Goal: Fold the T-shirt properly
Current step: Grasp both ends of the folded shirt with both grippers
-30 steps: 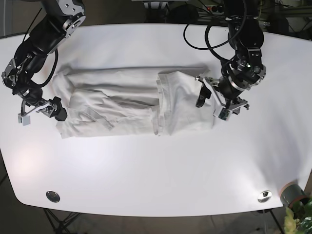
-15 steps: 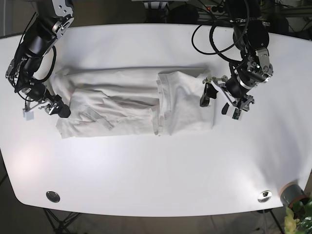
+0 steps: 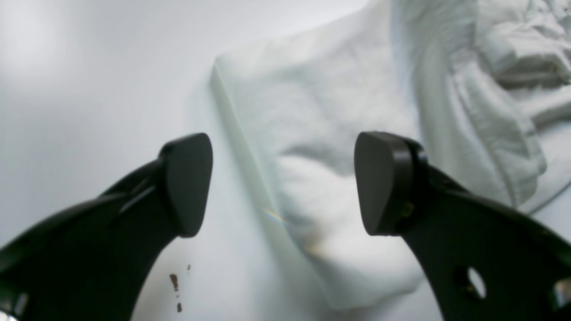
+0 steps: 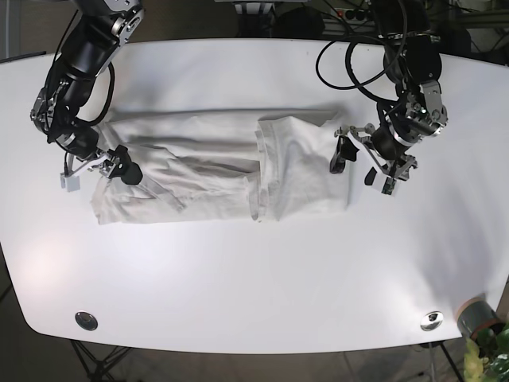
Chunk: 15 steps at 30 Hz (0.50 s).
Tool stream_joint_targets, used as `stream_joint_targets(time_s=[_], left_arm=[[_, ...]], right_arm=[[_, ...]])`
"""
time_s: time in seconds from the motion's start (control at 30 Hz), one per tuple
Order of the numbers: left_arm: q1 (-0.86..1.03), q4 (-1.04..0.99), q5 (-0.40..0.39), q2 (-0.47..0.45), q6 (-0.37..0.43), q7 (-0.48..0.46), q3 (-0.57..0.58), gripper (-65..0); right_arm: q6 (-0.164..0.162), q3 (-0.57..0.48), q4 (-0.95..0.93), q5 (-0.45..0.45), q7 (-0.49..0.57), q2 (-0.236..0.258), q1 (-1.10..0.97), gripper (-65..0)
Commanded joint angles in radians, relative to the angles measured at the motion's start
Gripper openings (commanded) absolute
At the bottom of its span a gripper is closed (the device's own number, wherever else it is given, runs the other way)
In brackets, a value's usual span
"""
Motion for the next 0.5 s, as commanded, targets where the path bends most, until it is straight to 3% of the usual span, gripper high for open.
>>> stream_joint_targets(time_s=[0.0,0.13,0.23,0.47], left_arm=[[-0.014,-0.009,-0.017,-0.007,-0.001,-0.018,0.004,-17.9],[-0.015,-0.019,-0.017,-0.005,-0.001,-0.018,0.005,-17.9],[-0.015,-0.019,-0.017,-0.004,-0.001,-0.018,0.005,-17.9],[-0.015,-0.021,-0.017,-0.004,-0.001,-0.018,0.005,-17.9]], right_arm=[[0.002,0.000,0.018,0.005,0.003,0.012,0.016,-9.7],[0.002,0.000,0.019,-0.057,0.003,0.006,0.019,-9.8],[0.002,0.000,0.019,-0.094,0.003,0.005,0.023,-14.3],[0.002,0.000,0.019,-0.181,0.008,-0.017,0.044,-38.2]])
